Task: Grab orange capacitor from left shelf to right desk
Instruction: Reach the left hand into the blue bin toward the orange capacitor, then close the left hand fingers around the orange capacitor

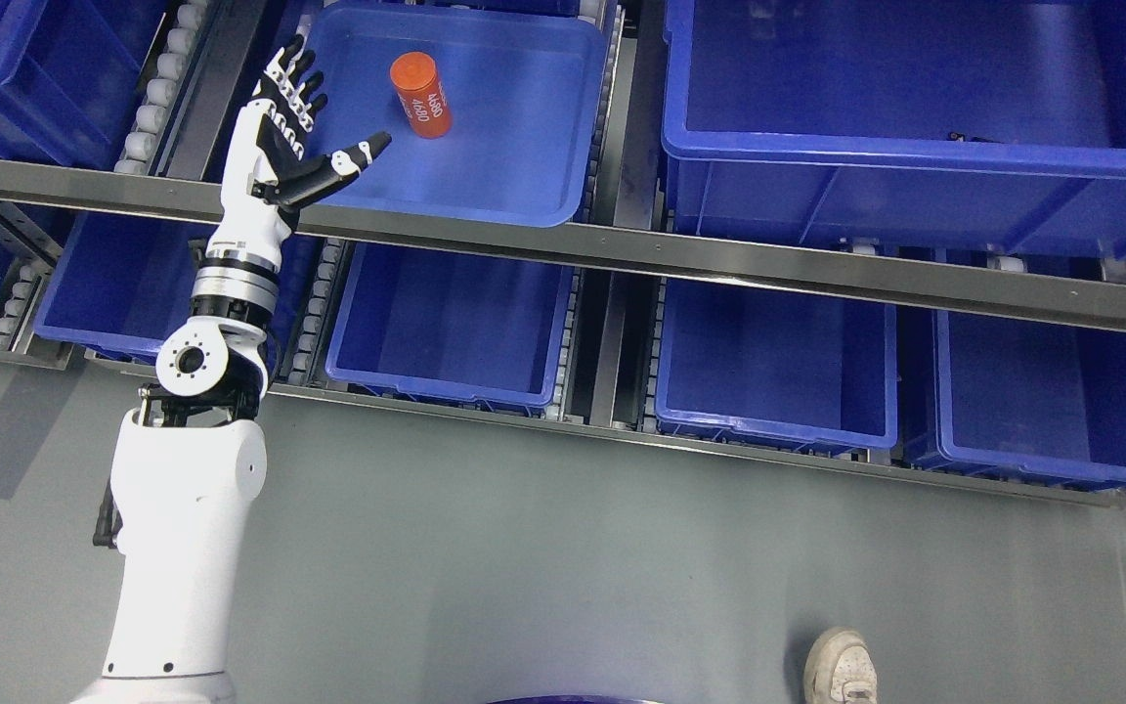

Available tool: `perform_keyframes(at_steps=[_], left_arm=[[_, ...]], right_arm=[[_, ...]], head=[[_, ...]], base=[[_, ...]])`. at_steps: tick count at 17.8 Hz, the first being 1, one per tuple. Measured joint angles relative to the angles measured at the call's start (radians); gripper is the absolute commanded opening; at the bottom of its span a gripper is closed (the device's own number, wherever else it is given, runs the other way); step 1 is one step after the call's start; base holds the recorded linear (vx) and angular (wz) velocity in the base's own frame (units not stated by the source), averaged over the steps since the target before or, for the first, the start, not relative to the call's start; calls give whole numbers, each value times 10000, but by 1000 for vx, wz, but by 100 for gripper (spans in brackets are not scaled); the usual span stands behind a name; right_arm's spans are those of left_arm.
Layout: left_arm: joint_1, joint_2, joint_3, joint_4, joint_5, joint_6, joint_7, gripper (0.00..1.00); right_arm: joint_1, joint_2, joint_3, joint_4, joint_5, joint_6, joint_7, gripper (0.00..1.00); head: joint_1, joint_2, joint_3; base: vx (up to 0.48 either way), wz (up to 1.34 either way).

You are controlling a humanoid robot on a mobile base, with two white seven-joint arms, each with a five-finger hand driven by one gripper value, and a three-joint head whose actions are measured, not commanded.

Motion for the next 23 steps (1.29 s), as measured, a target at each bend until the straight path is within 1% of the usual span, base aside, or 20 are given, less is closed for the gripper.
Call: perform_keyframes(at_steps=[6,10,17,23], left_arm=[[-1854,-75,-34,1958,-106,-122,-11,100],[-2917,-171,-458,3361,-168,-141,-29,100],[-4061,-537,-1274,5582,-694,-112,-19,100],[-4435,-537,-1612,6833,-970,-58,10,100]], right_arm=[[0,0,0,0,0,13,0,100],[0,0,0,0,0,16,0,100],[0,0,0,0,0,17,0,100],[0,0,0,0,0,68,0,100]], head=[[0,0,0],[0,0,0],[0,0,0],[0,0,0]], base=[[0,0],[0,0],[0,0],[0,0]])
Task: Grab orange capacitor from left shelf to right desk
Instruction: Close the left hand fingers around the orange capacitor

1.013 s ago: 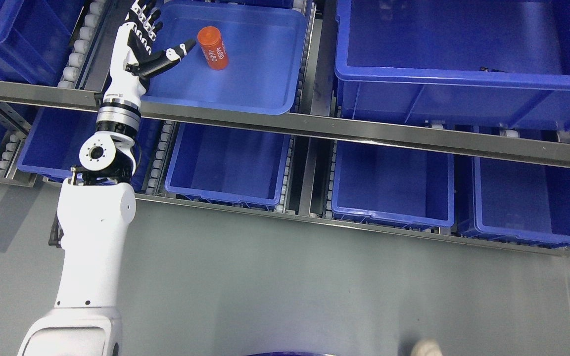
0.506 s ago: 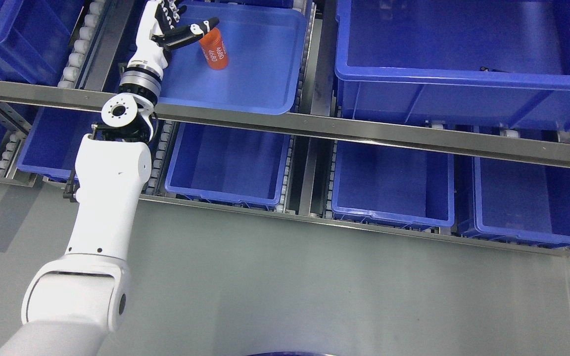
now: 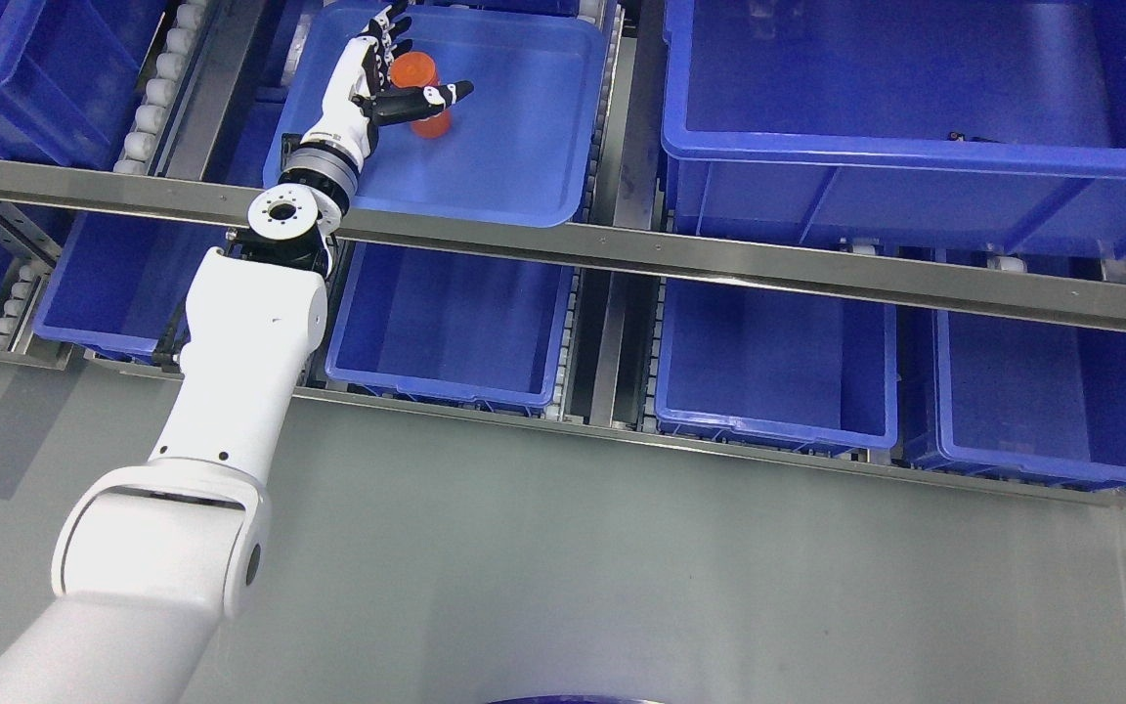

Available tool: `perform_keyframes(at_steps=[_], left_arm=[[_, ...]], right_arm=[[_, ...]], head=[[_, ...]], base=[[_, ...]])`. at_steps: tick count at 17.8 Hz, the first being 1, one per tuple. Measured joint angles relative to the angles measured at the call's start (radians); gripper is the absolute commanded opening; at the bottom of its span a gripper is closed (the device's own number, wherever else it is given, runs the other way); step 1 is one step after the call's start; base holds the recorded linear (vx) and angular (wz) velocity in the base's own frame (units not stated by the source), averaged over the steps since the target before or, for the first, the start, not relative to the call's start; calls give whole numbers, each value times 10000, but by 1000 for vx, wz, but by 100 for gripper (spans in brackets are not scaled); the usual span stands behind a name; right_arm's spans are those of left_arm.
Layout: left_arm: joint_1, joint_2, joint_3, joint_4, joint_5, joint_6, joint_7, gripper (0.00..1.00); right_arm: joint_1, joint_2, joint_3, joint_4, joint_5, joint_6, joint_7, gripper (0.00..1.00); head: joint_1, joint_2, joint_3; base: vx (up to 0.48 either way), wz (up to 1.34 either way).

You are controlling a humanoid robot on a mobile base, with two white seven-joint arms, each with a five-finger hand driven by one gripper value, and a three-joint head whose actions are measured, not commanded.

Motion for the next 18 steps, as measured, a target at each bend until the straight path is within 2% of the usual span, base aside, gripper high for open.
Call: perform_keyframes(at_steps=[3,6,9,14,18], left_arm=[[-63,8,-93,365,-45,-104,4,99],[-100,14,-163,655,-71,-205,5,92],[-125,17,-183,867,-78,-401,5,76],[-136,19,-109,1134,-95,-911,2,64],[-141,19,9,1245,-99,-1213,0,44]], right_arm=[[0,0,0,0,0,-12,0,100],[0,0,0,0,0,-44,0,100],[0,0,0,0,0,-47,0,100],[0,0,0,0,0,-52,0,100],[0,0,0,0,0,-57,0,100]], head=[[0,0,0],[0,0,0],[0,0,0],[0,0,0],[0,0,0]], base=[[0,0],[0,0],[0,0],[0,0],[0,0]])
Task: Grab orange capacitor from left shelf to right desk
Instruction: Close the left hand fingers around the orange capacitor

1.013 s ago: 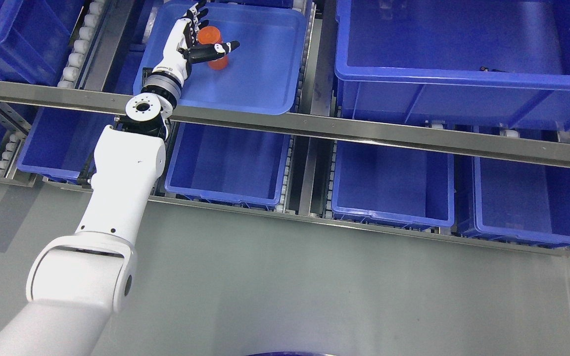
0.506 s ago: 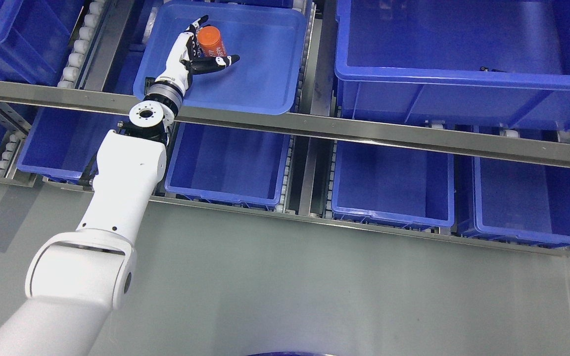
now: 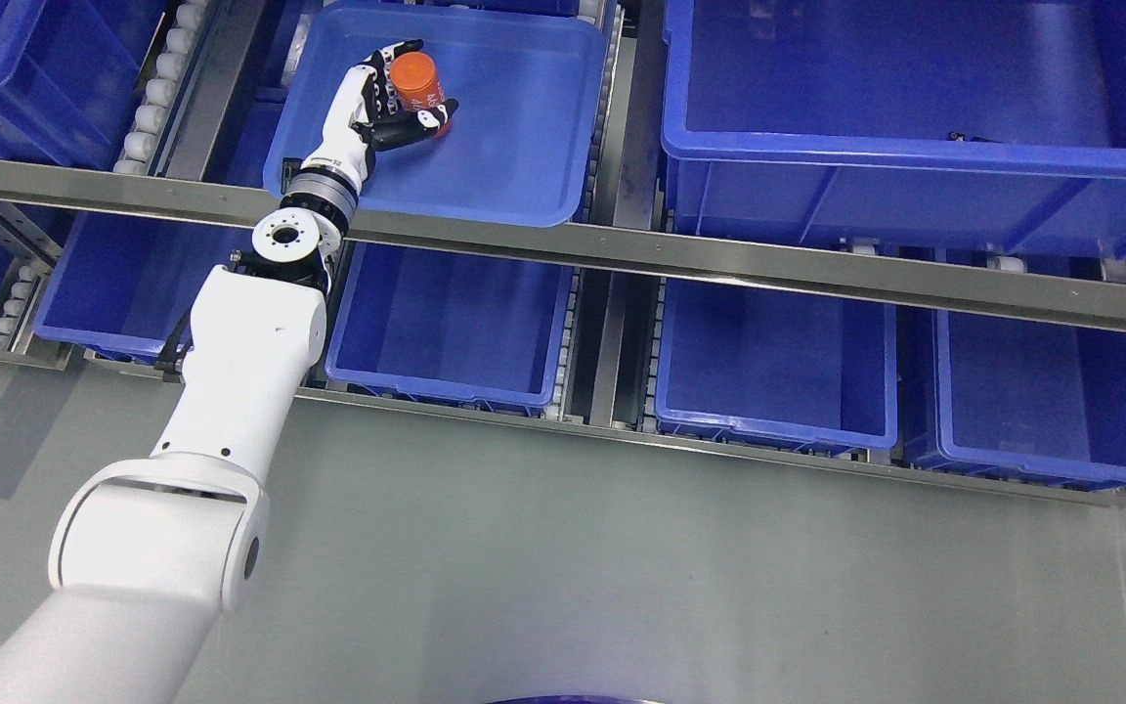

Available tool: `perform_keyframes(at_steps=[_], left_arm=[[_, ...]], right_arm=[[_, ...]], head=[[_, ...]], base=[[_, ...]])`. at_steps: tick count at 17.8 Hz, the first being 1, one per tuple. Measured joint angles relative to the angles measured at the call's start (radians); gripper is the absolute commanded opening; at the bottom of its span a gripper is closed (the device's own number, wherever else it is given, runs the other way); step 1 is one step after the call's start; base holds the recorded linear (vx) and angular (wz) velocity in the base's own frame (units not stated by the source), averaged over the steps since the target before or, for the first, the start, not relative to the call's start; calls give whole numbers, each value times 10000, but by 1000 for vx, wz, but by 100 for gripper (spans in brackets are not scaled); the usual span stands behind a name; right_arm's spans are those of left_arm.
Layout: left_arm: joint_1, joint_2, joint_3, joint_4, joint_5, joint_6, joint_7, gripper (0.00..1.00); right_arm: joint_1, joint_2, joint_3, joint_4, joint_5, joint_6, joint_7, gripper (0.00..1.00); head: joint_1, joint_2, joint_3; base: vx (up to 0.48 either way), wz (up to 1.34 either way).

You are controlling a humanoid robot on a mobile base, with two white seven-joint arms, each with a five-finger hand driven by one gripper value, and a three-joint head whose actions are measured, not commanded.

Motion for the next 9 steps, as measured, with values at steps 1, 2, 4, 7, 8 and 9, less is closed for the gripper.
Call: perform_keyframes(at_steps=[1,2,4,7,8,9], left_arm=[[0,1,38,21,-1,-128,0,40],[0,1,77,40,-2,-250,0,33],[9,2,147,76,-4,-468,0,26],[45,3,227,118,-5,-649,-1,19],[62,3,249,134,-6,-670,8,13],[72,3,268,142,-6,-710,22,6]], right_arm=[[0,0,0,0,0,0,0,100],[0,0,0,0,0,0,0,100],[0,0,0,0,0,-1,0,100],[0,0,0,0,0,-3,0,100],[0,0,0,0,0,-3,0,100],[0,0,0,0,0,-3,0,100]], head=[[0,0,0],[0,0,0],[0,0,0],[0,0,0],[0,0,0],[0,0,0]], base=[[0,0],[0,0],[0,0],[0,0],[0,0],[0,0]])
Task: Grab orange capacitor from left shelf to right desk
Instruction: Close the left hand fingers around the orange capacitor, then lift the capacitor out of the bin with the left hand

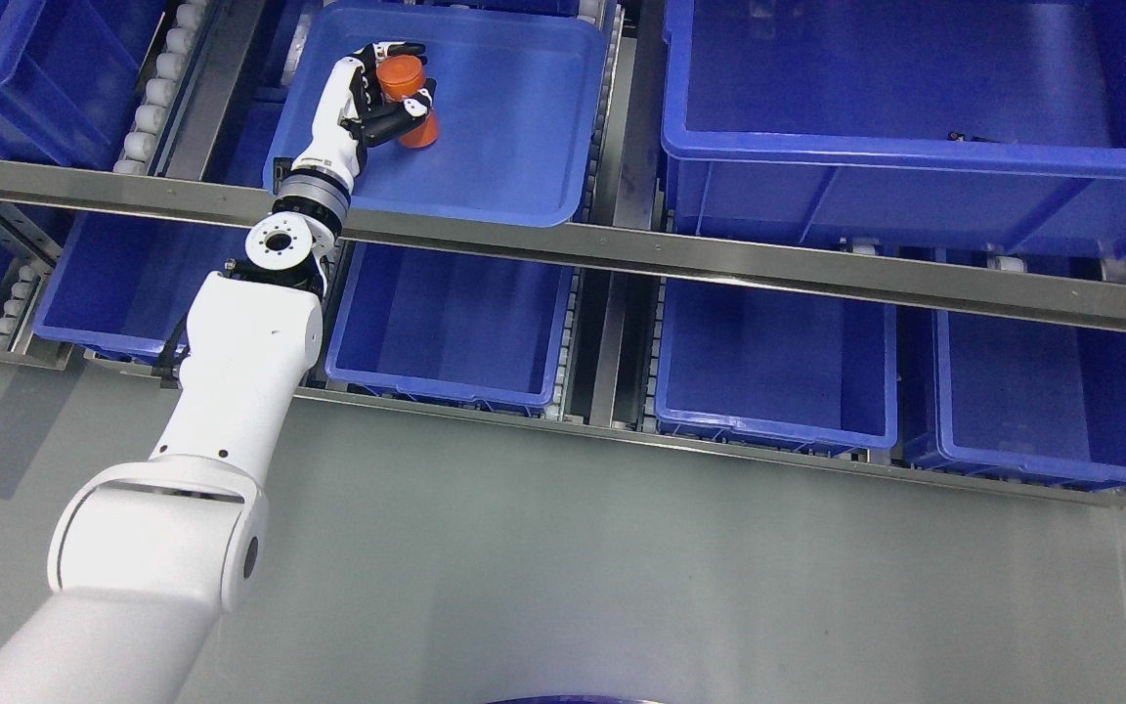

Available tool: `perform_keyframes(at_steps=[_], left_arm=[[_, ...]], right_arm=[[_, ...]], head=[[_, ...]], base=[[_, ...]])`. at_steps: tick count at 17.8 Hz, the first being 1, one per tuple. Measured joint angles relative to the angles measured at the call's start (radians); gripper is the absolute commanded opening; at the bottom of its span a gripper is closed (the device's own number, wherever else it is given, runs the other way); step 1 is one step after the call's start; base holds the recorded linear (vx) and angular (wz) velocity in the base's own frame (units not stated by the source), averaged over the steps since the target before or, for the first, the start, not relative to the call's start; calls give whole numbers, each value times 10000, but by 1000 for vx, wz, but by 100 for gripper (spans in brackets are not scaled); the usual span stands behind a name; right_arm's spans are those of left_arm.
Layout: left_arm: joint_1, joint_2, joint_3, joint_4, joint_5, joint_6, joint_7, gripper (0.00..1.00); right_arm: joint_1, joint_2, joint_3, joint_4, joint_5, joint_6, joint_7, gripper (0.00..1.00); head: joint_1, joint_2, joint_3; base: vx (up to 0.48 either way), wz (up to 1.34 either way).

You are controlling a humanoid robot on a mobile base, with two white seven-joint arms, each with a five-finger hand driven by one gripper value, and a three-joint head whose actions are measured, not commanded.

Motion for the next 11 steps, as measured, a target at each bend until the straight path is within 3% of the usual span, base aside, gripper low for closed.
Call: perform_keyframes(at_steps=[1,11], left_arm=[[19,-1,27,13,0,-68,7,0],[267,-271,898,-638,162,-2343,-395,0]], right_arm=[[0,0,0,0,0,-1,0,100],[0,0,0,0,0,-8,0,100]], head=[[0,0,0],[0,0,0]], base=[[0,0],[0,0]])
